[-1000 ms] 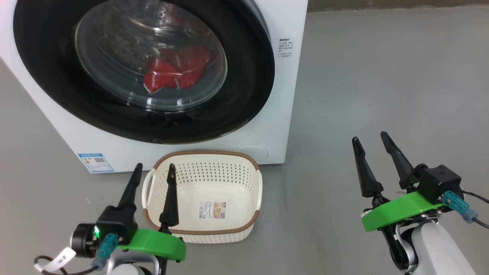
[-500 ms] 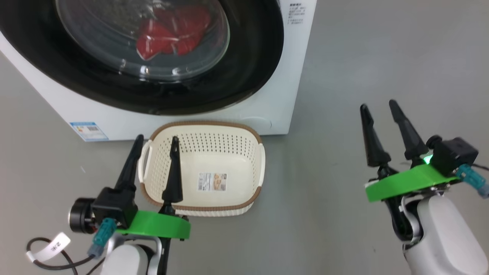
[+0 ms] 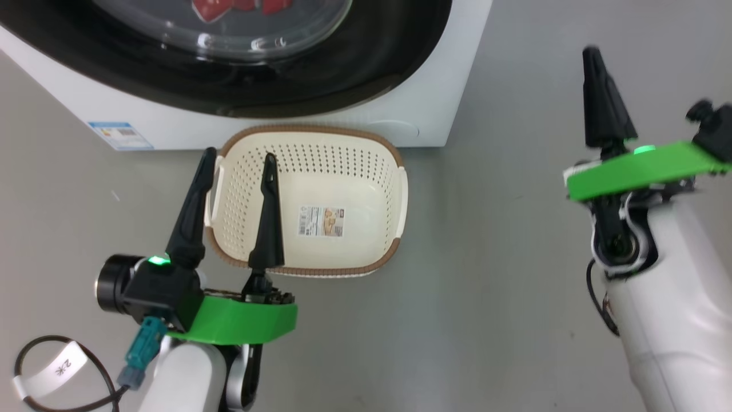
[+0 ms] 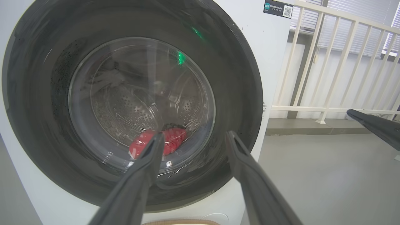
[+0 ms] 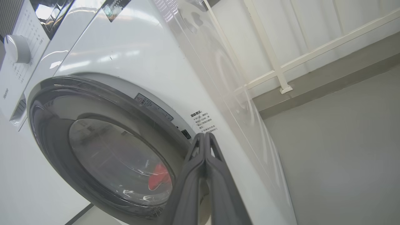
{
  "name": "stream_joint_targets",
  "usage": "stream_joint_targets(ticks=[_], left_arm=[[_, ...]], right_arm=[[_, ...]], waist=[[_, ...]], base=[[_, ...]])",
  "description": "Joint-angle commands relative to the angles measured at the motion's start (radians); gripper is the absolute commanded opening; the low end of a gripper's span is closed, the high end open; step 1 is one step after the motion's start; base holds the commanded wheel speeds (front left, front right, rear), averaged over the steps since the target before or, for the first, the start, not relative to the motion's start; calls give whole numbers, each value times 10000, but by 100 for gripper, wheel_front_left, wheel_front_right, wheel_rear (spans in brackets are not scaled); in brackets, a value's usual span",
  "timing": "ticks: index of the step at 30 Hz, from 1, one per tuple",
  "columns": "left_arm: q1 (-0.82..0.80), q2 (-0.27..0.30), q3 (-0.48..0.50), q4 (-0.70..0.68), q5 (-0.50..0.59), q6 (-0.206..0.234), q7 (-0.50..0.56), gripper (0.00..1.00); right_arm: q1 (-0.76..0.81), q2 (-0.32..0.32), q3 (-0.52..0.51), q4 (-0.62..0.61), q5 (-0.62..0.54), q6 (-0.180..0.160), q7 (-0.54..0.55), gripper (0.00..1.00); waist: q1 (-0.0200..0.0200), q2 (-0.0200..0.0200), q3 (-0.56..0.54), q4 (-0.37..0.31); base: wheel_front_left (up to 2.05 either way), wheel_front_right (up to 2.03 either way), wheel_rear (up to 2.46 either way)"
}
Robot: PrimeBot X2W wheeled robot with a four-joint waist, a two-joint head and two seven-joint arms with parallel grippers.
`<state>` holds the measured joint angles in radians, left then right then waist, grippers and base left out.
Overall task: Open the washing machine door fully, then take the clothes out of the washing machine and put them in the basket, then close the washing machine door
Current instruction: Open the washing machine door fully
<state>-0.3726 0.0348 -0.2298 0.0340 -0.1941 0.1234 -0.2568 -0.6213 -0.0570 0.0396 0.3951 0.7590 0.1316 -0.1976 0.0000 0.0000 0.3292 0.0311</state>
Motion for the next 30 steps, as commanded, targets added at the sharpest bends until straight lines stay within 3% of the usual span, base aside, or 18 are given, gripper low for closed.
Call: stream_joint_targets(ticks=[1,9,19,30], left_arm=[[-195,154,223,-365,18,65,-49,100],[-261,154,122,-693,111,124,-49,100],[-438,154,-3,-781,193,72,-49,100],[-571,154,-166,-823,169,33,-49,100]], right_arm=[[-377,68,115,-210,231,-9,127,0],[-1562,-11,-153,-60,1885,-9,1532,0],[-3169,-7,-879,572,4999,-9,4025,0],[-4495,-178,-1182,1549,5950,-9,5714,0]], waist=[[0,0,350,153],[0,0,883,336],[0,0,1440,592],[0,0,1879,936]], base=[[0,0,0],[0,0,0],[0,0,0],[0,0,0]])
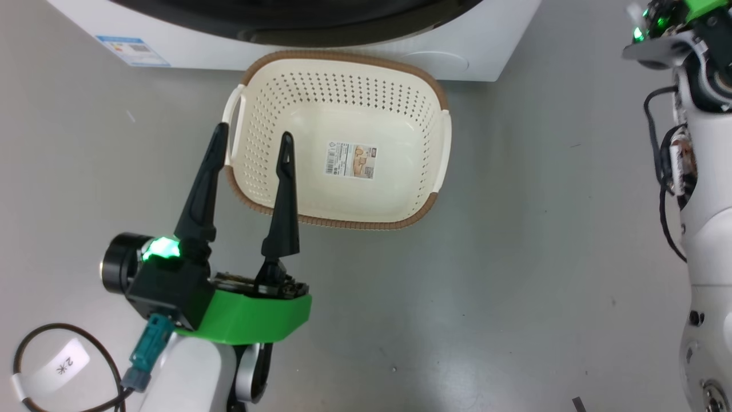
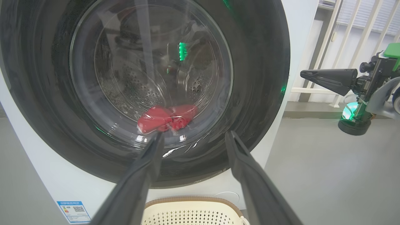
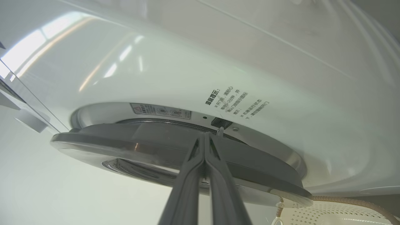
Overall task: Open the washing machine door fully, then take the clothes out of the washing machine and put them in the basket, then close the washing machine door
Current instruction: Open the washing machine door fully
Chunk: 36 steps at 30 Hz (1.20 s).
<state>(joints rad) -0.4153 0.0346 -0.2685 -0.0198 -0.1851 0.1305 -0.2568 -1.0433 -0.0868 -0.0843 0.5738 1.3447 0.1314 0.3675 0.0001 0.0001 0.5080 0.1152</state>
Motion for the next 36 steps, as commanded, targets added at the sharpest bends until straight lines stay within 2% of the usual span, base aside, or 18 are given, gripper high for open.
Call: stream_joint_targets(ticks=[1,7,28,36], left_arm=[[-157,156,197,-280,76,-45,-49,100],[-222,156,95,-270,10,-50,-49,100],[-366,156,-229,-235,-79,79,-49,100],[-384,156,-206,-241,-86,69,-49,100]], right_arm=[[-396,111,14,-107,155,-7,169,0],[-1095,93,-9,392,240,-7,636,0],[-2552,-154,-69,1485,-286,-7,918,0],[-2917,-179,-99,2025,-195,-7,1608,0]], waist=[[0,-1,120,134],[0,-1,287,336],[0,-1,649,983],[0,-1,735,1028]], base=[[0,0,0],[0,0,0],[0,0,0],[0,0,0]])
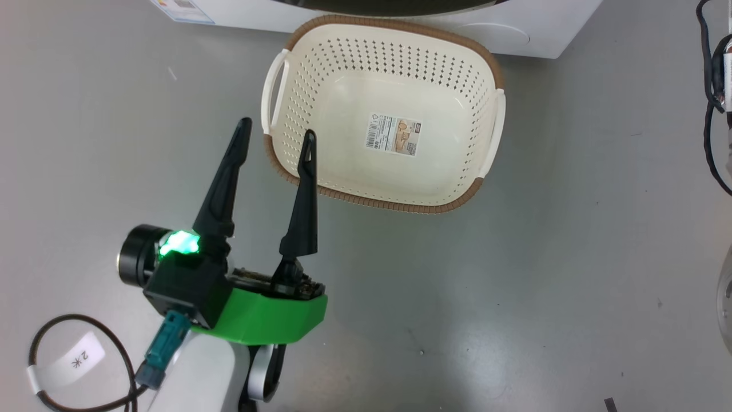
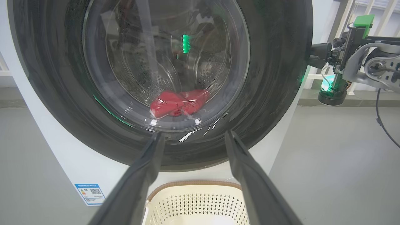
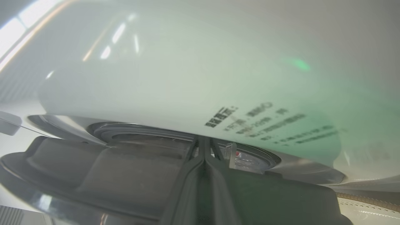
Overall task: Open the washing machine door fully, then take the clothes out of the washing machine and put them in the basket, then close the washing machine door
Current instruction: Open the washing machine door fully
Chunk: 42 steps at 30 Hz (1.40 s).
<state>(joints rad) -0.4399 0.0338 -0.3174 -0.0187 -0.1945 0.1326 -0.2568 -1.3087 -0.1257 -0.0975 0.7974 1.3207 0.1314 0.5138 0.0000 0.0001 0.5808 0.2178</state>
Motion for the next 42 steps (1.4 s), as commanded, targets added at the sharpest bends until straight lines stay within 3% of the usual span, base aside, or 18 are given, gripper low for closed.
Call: stream_joint_targets(ticks=[1,24,42], left_arm=[[-138,164,279,-253,8,47,-49,100],[-129,164,389,-151,65,-9,-49,100],[134,164,542,49,100,-69,-49,100]], right_arm=[[-286,197,38,-172,48,-7,239,0],[327,467,120,-578,526,-7,2120,0],[1769,656,7,-1219,809,-7,2803,0]], waist=[[0,-1,18,3],[0,-1,-187,-241],[0,-1,-1065,-347]], base=[[0,0,0],[0,0,0],[0,0,0]])
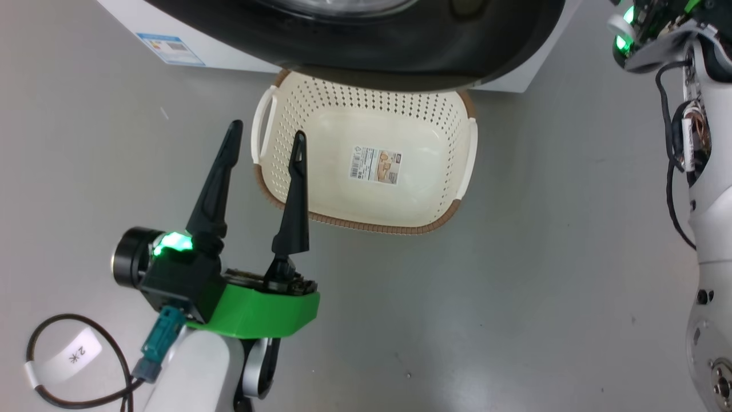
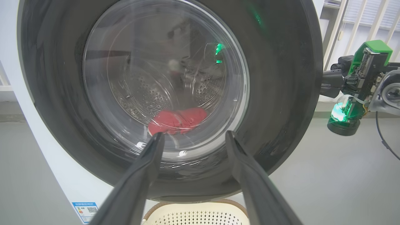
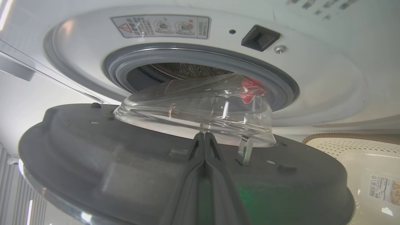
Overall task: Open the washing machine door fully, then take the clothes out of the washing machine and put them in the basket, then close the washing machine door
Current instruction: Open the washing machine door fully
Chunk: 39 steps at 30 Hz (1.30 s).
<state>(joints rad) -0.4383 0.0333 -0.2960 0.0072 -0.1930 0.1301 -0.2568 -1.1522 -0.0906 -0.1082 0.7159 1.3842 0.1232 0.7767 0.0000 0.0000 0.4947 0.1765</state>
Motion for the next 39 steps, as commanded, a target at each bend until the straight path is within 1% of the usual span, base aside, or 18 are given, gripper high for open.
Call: stream_joint_targets(ticks=[1,9,17,26,31,39], left_arm=[[136,169,345,-207,62,-35,-49,100],[441,169,423,-106,154,-121,-49,100],[847,169,547,-82,154,-146,-49,100],[1100,169,516,-67,97,-140,-49,100],[1308,169,565,-105,54,-58,-49,100],[1536,169,607,-172,29,-15,-49,100]], right_arm=[[343,311,93,-466,199,75,206,0],[1271,341,24,-897,235,75,442,0],[2200,382,193,-1531,270,75,769,0],[3273,399,217,-2326,357,75,950,0],[3863,401,187,-2726,310,75,1138,0],[4614,402,583,-3376,596,75,1317,0]], waist=[[0,0,-285,90],[0,0,-789,229],[0,0,-1264,407],[0,0,-1684,929],[0,0,-1851,1223],[0,0,-2029,1542]], base=[[0,0,0],[0,0,0],[0,0,0],[0,0,0],[0,0,0],[0,0,0]])
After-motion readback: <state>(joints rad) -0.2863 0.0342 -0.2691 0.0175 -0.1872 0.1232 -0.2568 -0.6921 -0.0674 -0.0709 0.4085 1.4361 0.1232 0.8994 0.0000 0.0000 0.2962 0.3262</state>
